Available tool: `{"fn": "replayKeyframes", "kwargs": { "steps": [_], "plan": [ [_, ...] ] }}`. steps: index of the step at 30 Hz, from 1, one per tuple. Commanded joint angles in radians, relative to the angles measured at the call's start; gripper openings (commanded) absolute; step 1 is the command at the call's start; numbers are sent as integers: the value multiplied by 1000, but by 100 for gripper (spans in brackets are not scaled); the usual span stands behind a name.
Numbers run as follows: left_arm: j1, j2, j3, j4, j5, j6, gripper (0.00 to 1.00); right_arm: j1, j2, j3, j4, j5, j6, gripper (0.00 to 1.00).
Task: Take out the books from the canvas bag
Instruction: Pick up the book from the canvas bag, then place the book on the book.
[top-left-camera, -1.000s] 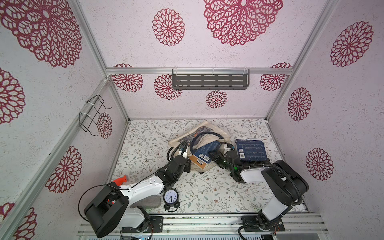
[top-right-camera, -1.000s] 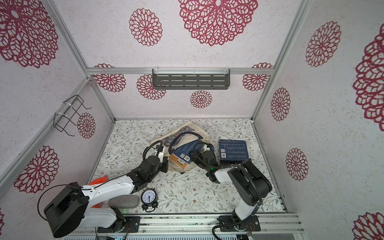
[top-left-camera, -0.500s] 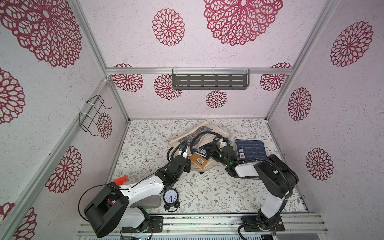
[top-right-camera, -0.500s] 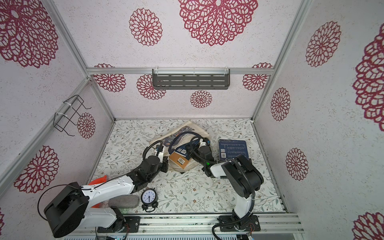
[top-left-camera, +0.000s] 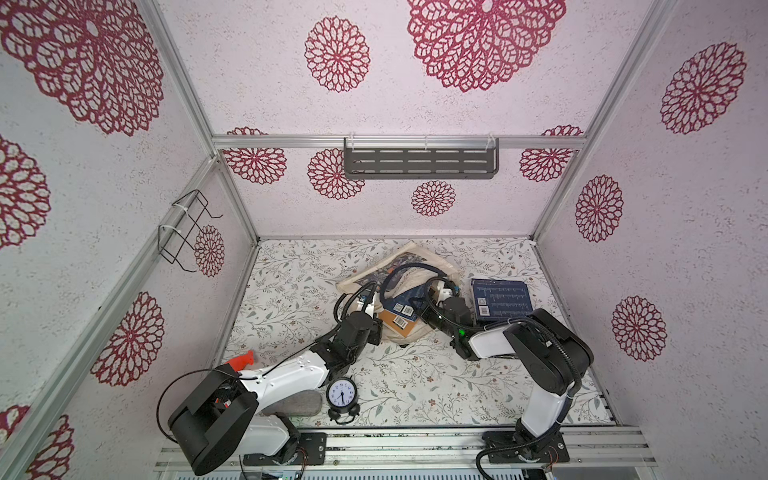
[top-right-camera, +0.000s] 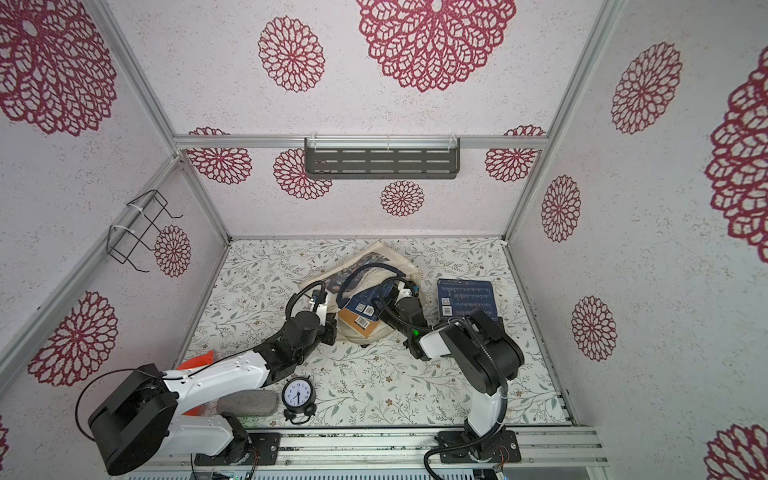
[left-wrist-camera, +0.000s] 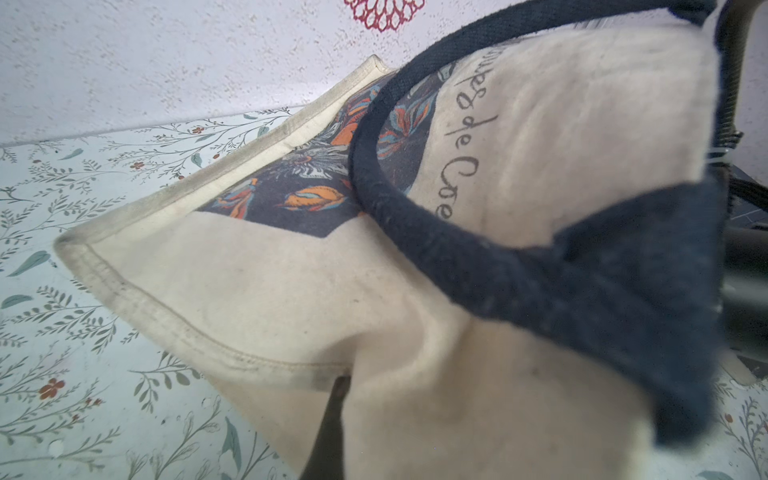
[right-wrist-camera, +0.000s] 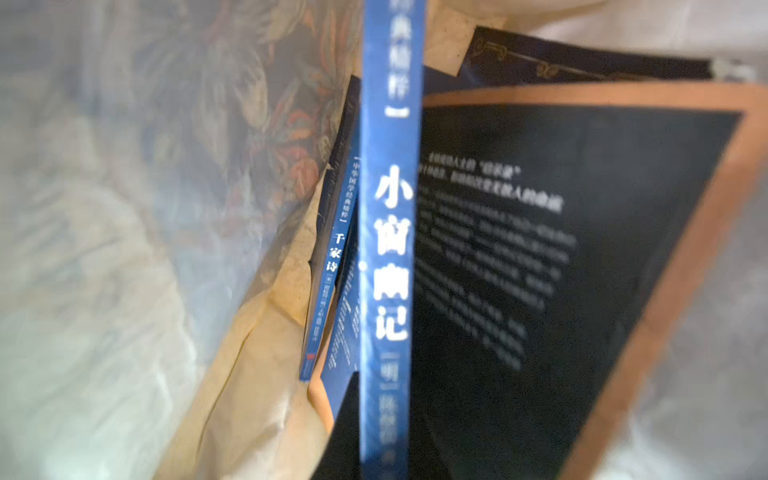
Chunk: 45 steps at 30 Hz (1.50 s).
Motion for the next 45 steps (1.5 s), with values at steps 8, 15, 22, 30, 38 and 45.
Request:
{"fn": "replayKeyframes", "kwargs": {
  "steps": [8,15,22,30,38,45],
  "plan": [
    [-15,10,28,2,-22,0,0,13,-202,-91,31,5,-16,0],
    [-18,9,29,-1,-24,0,0,14,-395,-137,-157,46,-69,0],
    [-17,9,29,-3,-24,-2,0,12,-663,-237,-307,184,-117,0],
    [-19,14,34,-3,-16,-5,0,12,-1066,-316,-728,577,-62,0],
    [-23,18,35,-3,-18,-5,0,12,-1280,-365,-995,831,96,0],
    [-22,22,37,-4,-22,-2,0,12,-1241,-365,-1124,857,286,0]
  ]
}}
